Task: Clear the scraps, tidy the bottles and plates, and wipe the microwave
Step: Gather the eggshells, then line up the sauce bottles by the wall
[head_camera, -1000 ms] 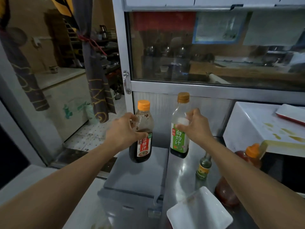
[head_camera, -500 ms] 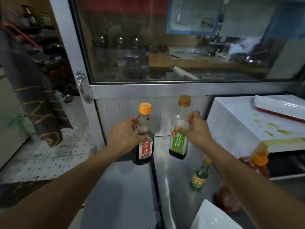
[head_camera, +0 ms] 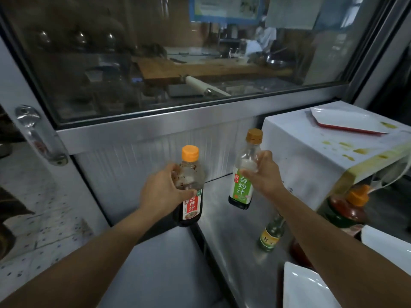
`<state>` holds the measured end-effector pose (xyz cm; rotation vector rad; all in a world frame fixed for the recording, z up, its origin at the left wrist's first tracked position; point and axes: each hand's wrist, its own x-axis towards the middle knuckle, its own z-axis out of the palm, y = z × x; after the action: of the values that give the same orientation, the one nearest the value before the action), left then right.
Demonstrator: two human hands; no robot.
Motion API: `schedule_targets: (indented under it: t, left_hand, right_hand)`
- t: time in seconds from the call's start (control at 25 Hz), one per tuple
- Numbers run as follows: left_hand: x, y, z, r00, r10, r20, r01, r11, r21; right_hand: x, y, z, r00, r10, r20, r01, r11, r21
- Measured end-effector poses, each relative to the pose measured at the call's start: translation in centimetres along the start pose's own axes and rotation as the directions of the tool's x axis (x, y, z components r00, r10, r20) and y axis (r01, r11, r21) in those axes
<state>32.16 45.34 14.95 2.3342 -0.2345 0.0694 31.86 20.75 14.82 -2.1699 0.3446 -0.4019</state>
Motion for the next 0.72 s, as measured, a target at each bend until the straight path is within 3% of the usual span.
schedule_targets:
  t: [0.52,0.72]
  left_hand:
    - [9.8,-2.2,7.6,0.998,-0.045,0.036,0.05,0.986,-0.159]
    - [11.6,-2.5,9.6,0.999,-0.016,0.028,0.019,0.991,-0.13]
  right_hand:
    - [11.9,6.7,3.5,0.991,0.134,0.013,-0.134,0.99,0.05]
    - [14.5,8.3,4.6,0.987,0.151,0.06,-0.152,0.988,0.01]
